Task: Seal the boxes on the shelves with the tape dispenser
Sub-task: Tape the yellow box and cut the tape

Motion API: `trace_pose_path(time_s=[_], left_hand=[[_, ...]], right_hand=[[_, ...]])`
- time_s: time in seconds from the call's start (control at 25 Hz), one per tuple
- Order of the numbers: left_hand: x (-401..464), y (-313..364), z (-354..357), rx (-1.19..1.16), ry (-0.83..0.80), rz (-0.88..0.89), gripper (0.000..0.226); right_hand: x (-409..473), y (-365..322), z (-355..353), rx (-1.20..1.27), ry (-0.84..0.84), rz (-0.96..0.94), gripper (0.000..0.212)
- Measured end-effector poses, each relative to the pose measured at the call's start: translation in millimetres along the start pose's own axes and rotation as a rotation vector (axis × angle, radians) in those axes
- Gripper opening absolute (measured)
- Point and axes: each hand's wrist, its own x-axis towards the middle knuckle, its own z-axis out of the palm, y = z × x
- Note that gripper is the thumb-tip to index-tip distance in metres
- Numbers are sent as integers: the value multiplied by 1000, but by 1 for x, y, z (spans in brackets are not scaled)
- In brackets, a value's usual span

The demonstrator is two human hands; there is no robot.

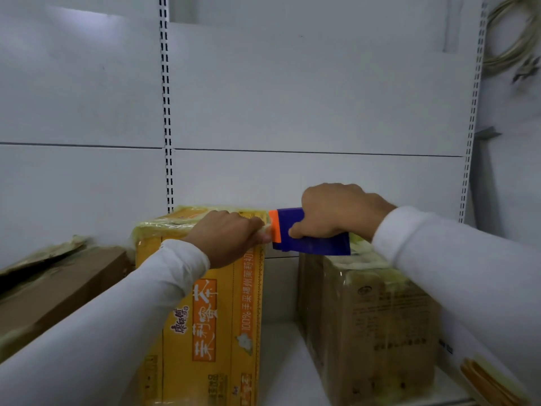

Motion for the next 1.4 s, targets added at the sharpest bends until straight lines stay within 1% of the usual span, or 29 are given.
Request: trace_pose_path(time_s=[0.04, 0.12, 0.2, 0.28, 0.36, 0.4, 0.48, 0.56, 0.6, 0.68, 0.76, 0.84, 0.92, 1.0, 1.08, 1.16, 1.24, 1.32, 1.4], left_hand=[[-1, 2, -3, 5, -15, -5, 62], [-8, 0, -9, 32, 18, 8, 67], [-15, -2, -11, 52, 56, 47, 76], [-18, -2, -13, 39, 47, 28, 71], [-15, 3, -13, 14, -9, -12, 56], [-14, 6, -13, -10, -6, -21, 52], [-15, 10, -13, -48, 46, -95, 53], [-11, 21, -11, -16, 115, -219, 58], [-7, 29, -9, 2, 131, -295, 56], [4, 43, -4, 23, 133, -424, 39], [13, 51, 4, 43, 149, -494, 23], [17, 53, 10, 61, 161, -539, 19], [17, 49, 10, 44, 153, -500, 24], [12, 41, 8, 43, 113, -355, 35], [8, 35, 3, 53, 80, -246, 35], [6, 33, -1, 49, 79, -261, 34], [5, 38, 1, 69, 75, -295, 38], [3, 37, 1, 49, 44, -268, 51], [-3, 26, -9, -100, -4, -239, 73]], right_hand=[[0, -2, 2, -41, 38, -4, 39], [-5, 5, 11, -152, 120, 8, 31], [-12, 24, 25, -140, 106, 85, 26], [-11, 34, 31, -43, 96, 118, 32], [-8, 33, 34, 28, 136, 97, 40], [-8, 32, 36, 52, 165, 89, 43], [-10, 30, 42, 91, 207, 93, 46], [-14, 33, 48, 152, 209, 124, 47], [-15, 36, 50, 187, 215, 136, 47], [-17, 43, 51, 243, 236, 166, 49], [-19, 52, 51, 281, 256, 191, 50], [-23, 60, 52, 306, 264, 193, 50], [-27, 66, 56, 355, 242, 184, 49], [-28, 69, 58, 412, 217, 162, 48], [-27, 70, 57, 458, 213, 140, 47], [-25, 68, 58, 486, 214, 115, 46], [-23, 65, 62, 511, 201, 85, 43], [-24, 65, 64, 516, 183, 63, 42], [-26, 69, 63, 524, 185, 56, 41]])
